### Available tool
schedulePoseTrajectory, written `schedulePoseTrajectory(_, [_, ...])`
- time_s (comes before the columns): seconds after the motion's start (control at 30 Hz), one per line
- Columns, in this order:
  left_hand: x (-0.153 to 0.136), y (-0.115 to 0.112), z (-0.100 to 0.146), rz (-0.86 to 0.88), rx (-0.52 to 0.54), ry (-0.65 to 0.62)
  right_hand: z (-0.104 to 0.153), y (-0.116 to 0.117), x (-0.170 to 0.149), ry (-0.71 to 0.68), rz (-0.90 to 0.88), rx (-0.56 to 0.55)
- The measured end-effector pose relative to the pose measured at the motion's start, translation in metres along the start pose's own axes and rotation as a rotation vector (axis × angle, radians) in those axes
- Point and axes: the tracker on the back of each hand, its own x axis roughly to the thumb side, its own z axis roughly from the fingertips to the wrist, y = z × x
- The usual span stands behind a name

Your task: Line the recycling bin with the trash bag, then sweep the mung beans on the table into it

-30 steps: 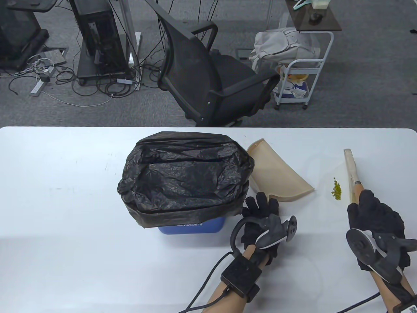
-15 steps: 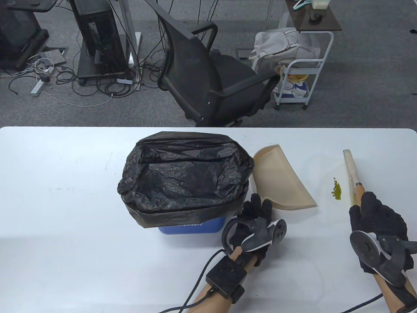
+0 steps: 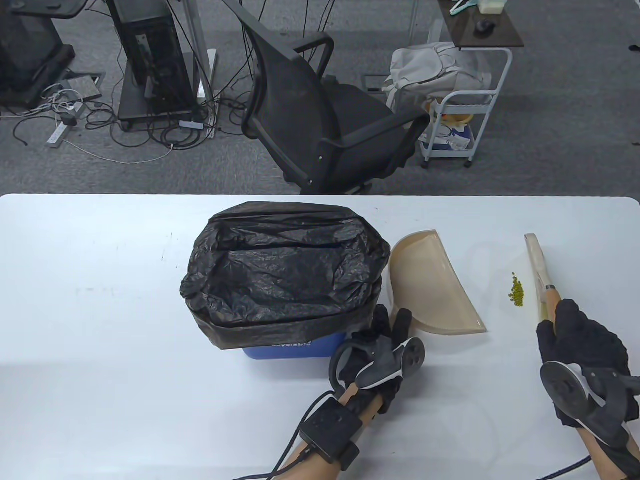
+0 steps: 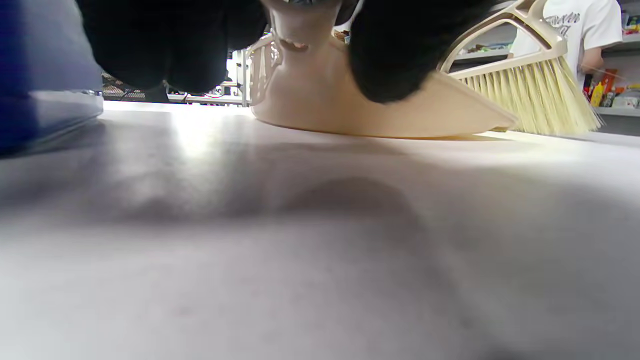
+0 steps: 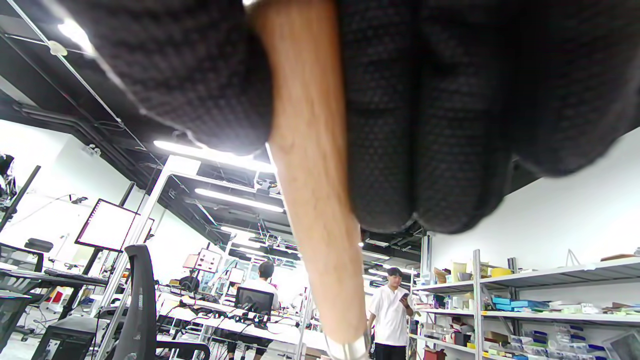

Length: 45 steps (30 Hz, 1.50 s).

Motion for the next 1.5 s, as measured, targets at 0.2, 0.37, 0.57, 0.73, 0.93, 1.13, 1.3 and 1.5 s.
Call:
schedulePoseTrajectory(0.2, [-0.007,0.003,0.005,0.056,-0.002,-0.045,-0.001,0.002,-0.001,0.003,-0.024,0.019])
schedulePoseTrajectory(0.37, [-0.008,0.007,0.011,0.061,-0.015,-0.076,-0.002,0.004,0.000,0.030,-0.066,0.061])
schedulePoseTrajectory(0.57, [-0.007,0.004,0.014,0.024,-0.007,-0.090,0.002,0.007,0.004,0.035,-0.134,0.088])
schedulePoseTrajectory(0.73, [-0.005,0.004,0.014,0.005,-0.005,-0.088,0.014,0.007,0.009,-0.005,-0.170,0.057])
schedulePoseTrajectory(0.93, [-0.004,0.005,0.014,-0.002,-0.006,-0.076,0.027,0.000,0.018,-0.041,-0.227,0.035])
schedulePoseTrajectory(1.13, [-0.003,0.006,0.014,-0.006,-0.009,-0.067,0.032,-0.009,0.026,-0.066,-0.255,0.023])
schedulePoseTrajectory(1.3, [-0.002,0.007,0.014,-0.012,-0.011,-0.058,0.033,-0.018,0.029,-0.090,-0.232,-0.022])
schedulePoseTrajectory(1.5, [-0.003,0.007,0.013,-0.009,-0.012,-0.052,0.029,-0.031,0.022,-0.081,-0.218,-0.080])
